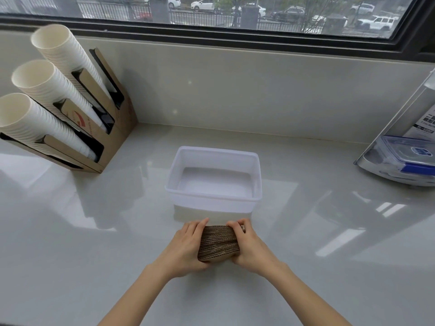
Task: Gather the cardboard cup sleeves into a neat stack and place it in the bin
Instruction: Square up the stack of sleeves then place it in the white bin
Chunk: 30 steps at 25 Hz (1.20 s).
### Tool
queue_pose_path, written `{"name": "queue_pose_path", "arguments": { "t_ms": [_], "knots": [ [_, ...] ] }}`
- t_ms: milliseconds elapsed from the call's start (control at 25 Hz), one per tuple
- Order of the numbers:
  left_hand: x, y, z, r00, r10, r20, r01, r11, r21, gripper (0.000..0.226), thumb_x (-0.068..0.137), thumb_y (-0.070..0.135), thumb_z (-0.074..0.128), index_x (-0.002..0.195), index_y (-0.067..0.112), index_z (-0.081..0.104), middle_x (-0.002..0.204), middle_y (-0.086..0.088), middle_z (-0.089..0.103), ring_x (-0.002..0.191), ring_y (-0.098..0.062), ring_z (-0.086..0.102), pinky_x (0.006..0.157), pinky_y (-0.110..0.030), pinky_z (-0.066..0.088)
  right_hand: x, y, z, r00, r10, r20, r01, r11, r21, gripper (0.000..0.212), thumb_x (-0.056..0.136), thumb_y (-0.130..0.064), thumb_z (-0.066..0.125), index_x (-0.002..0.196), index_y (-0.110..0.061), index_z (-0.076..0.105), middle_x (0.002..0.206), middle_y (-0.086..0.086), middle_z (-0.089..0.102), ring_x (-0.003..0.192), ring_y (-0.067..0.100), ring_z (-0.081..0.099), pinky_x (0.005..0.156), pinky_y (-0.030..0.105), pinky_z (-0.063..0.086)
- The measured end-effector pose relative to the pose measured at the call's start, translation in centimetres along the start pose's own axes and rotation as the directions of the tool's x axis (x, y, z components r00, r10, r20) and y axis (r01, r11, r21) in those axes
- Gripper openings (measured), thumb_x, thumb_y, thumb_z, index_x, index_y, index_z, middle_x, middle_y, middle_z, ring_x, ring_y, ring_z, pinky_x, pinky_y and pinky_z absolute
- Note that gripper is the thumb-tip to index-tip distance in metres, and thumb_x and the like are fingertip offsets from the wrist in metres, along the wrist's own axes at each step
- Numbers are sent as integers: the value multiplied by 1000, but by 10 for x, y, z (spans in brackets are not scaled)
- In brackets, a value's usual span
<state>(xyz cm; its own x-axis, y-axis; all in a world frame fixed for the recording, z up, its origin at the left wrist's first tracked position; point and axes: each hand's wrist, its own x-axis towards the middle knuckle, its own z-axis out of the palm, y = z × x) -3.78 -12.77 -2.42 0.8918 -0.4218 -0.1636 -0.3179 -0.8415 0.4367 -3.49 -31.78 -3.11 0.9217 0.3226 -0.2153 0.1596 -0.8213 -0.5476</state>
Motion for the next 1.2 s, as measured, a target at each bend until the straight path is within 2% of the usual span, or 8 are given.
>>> {"name": "queue_pose_path", "arguments": {
  "t_ms": [160,280,360,480,680,800,960,1200],
  "knots": [
    [-16,-12,7,997,-60,-38,41,925,-379,109,56,58,72,140,22,13,140,8,25,127,-3,26,104,-9,21,-2,0,3,1000,13,2,-14,992,129,68,74,-18,66,133,-19,33,127,2,29,111,21,50,93,24,45],
    [-24,-11,14,980,-194,-43,132,799,-586,110,51,49,81,137,27,16,129,13,40,116,0,46,87,4,32,-1,2,4,1000,26,6,-27,981,193,68,74,-15,66,134,-19,34,120,-2,29,114,19,47,95,15,37],
    [-23,-5,14,967,-252,-28,172,732,-659,115,51,40,83,140,23,12,121,10,50,107,0,53,85,-1,35,-1,1,6,1000,30,-5,-28,976,218,70,74,-14,65,136,-18,31,126,3,33,119,22,44,101,19,35],
    [-19,5,8,965,-262,-15,171,670,-722,119,41,50,70,140,24,10,119,13,48,110,0,51,94,-12,33,-2,-3,11,996,76,-44,-61,957,284,77,77,-10,62,142,-18,22,130,8,34,120,21,43,101,17,34],
    [-15,5,7,980,-199,10,129,593,-795,106,42,46,72,129,34,13,114,28,42,95,33,44,74,9,34,-8,-8,15,991,105,-87,-73,947,312,84,79,-8,59,146,-20,9,129,8,38,118,19,46,91,8,28],
    [-11,5,10,981,-191,-21,107,634,-765,83,47,45,72,113,47,22,111,28,45,97,31,46,76,8,33,-6,-10,17,991,107,-81,-77,947,312,87,80,-11,60,146,-19,4,135,10,32,126,23,40,106,20,29],
    [-6,-1,21,971,-239,-16,139,619,-773,105,45,50,73,135,33,22,117,22,50,115,2,51,91,-8,36,0,-12,14,979,203,-24,-168,865,472,112,71,-23,73,145,-22,-11,142,8,17,132,22,33,114,31,28],
    [-5,0,13,957,-290,-32,168,638,-751,75,38,52,73,103,52,36,105,29,53,97,11,53,74,2,38,-6,-5,16,964,259,-54,-165,750,641,120,65,-22,79,144,-20,-11,136,-10,33,120,7,43,97,14,33]
  ]
}}
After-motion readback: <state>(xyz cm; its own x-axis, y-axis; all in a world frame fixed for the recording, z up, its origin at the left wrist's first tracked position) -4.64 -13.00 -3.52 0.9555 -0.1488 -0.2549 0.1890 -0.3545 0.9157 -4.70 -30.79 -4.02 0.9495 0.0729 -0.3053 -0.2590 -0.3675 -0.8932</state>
